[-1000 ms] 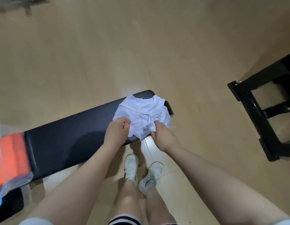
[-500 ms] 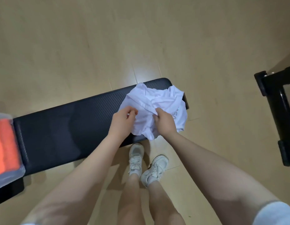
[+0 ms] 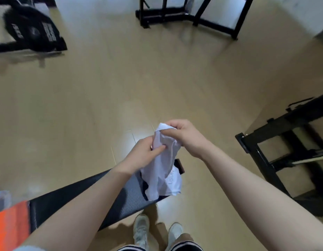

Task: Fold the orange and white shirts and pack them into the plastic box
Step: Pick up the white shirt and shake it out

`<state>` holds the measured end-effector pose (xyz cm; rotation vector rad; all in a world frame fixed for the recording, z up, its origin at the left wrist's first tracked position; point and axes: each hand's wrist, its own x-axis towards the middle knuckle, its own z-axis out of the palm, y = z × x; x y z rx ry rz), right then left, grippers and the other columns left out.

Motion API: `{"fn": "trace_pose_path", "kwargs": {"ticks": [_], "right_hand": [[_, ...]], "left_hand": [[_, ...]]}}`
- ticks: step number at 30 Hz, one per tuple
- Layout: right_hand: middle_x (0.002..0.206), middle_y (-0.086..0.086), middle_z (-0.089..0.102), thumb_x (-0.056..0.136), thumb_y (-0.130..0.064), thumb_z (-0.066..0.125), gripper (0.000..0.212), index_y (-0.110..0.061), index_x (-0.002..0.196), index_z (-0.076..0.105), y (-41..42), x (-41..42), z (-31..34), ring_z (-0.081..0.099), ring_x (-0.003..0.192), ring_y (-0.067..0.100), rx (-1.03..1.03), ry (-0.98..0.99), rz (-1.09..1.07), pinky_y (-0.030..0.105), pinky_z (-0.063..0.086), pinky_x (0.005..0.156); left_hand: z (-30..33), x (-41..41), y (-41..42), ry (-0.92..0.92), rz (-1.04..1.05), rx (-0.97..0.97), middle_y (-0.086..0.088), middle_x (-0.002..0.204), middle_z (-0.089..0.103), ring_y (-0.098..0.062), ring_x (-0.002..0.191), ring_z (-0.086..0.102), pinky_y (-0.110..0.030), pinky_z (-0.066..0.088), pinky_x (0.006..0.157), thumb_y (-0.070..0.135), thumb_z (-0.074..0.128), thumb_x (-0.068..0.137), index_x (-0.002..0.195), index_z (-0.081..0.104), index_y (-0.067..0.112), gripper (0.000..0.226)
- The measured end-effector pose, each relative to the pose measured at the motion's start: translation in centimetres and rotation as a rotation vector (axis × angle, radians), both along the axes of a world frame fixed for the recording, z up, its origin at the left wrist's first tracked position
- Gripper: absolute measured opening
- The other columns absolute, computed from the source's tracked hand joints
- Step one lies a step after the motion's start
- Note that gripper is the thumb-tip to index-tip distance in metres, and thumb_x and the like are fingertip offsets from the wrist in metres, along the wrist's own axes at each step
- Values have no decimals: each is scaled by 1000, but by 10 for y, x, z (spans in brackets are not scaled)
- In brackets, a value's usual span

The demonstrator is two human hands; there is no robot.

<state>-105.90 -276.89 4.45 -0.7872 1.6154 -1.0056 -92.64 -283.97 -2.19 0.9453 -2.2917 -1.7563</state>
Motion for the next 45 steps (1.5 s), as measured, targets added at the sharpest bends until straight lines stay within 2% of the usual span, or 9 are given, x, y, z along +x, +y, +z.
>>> {"fn": "trace_pose_path", "kwargs": {"ticks": [6,13,17,21,28,35,39,42,45], "right_hand": [[79,9,59,90,-18,53,17,-7,83,63,-9,-43,50,53,72,18,-213,93,-321,25,40,61],[116,11,64,88,-66,5,83,-10,124,56,-13,-79,54,60,112,25,-235,-512,-70,33,49,92],[113,3,69,90,-47,42,49,-12,116,63,-12,-111,59,65,105,14,-281,-180,127,24,50,84],[79,-6,70,85,-11,62,8,-11,90,69,-15,-151,73,63,71,6,-374,14,78,18,48,62],[62,-5,39,81,-22,66,30,-4,64,49,-27,-197,91,33,57,6,-326,538,513,22,25,52],[63,-1,47,90,-15,55,27,-16,64,48,-28,-227,88,41,55,10,-291,295,349,21,28,46],[55,-8,58,94,-14,45,25,-16,70,52,-29,-235,94,52,45,7,-226,-19,203,12,36,41],[65,0,59,91,-13,50,17,-10,77,59,-33,-246,94,53,53,11,-241,28,113,17,38,48],[63,4,40,86,-13,53,13,-9,73,51,-38,-246,85,35,54,14,-283,72,-133,22,24,47]], "left_hand": [[66,-31,-14,176,71,240,-7,88,57,-17,81,52,-35,37,77,49,61,71,97,57,-3,58],[134,-77,-17,433,237,439,-13,101,69,-28,92,65,-43,50,87,29,56,88,106,59,6,30],[156,-102,-11,417,351,368,-13,101,66,-24,89,65,-33,53,80,25,53,93,112,55,3,28],[161,-113,2,427,534,346,-9,97,70,-17,84,68,-30,54,76,21,52,94,108,61,6,22],[174,-123,15,477,865,176,-1,101,68,-16,92,66,-28,53,77,23,50,95,103,60,18,14],[181,-125,25,405,1053,148,1,94,69,-11,84,67,-20,54,61,21,48,96,104,60,17,15],[186,-138,38,489,1094,389,7,55,62,-4,47,58,-14,44,45,18,48,95,82,58,13,17],[186,-141,43,429,1059,397,11,43,48,-1,32,40,-11,31,31,14,48,93,81,54,12,14],[194,-160,54,446,996,427,4,58,54,-2,42,50,-10,45,41,7,50,92,89,54,9,5]]}}
